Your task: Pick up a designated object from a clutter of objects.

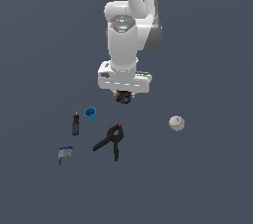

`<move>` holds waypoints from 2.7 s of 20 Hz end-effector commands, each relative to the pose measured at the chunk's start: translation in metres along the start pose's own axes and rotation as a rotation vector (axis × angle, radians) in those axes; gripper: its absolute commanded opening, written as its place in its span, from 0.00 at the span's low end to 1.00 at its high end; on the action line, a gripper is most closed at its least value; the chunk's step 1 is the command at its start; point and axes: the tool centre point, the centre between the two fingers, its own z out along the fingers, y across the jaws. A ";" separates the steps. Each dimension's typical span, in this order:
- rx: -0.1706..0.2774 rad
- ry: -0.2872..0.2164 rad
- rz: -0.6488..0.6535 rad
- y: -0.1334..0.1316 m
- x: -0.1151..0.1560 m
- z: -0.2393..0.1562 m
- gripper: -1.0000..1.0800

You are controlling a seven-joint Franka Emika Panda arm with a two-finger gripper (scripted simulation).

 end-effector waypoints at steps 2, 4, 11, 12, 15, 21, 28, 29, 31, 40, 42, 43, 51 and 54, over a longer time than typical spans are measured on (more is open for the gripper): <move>0.000 0.000 -0.001 0.021 0.020 -0.029 0.00; -0.001 -0.001 -0.001 0.033 0.032 -0.045 0.00; -0.002 -0.002 -0.001 0.069 0.068 -0.094 0.00; -0.003 -0.003 -0.001 0.074 0.073 -0.100 0.00; -0.004 -0.003 -0.001 0.087 0.087 -0.118 0.00; -0.005 -0.004 -0.001 0.110 0.112 -0.150 0.00; -0.006 -0.005 -0.001 0.133 0.137 -0.182 0.00; -0.006 -0.005 -0.001 0.136 0.141 -0.186 0.00; -0.007 -0.005 -0.001 0.142 0.147 -0.194 0.00; -0.007 -0.006 -0.001 0.165 0.173 -0.225 0.00; -0.008 -0.006 -0.001 0.169 0.178 -0.231 0.00; -0.008 -0.006 -0.001 0.171 0.181 -0.234 0.00; -0.008 -0.007 -0.001 0.181 0.194 -0.248 0.00; -0.008 -0.007 -0.001 0.183 0.196 -0.251 0.00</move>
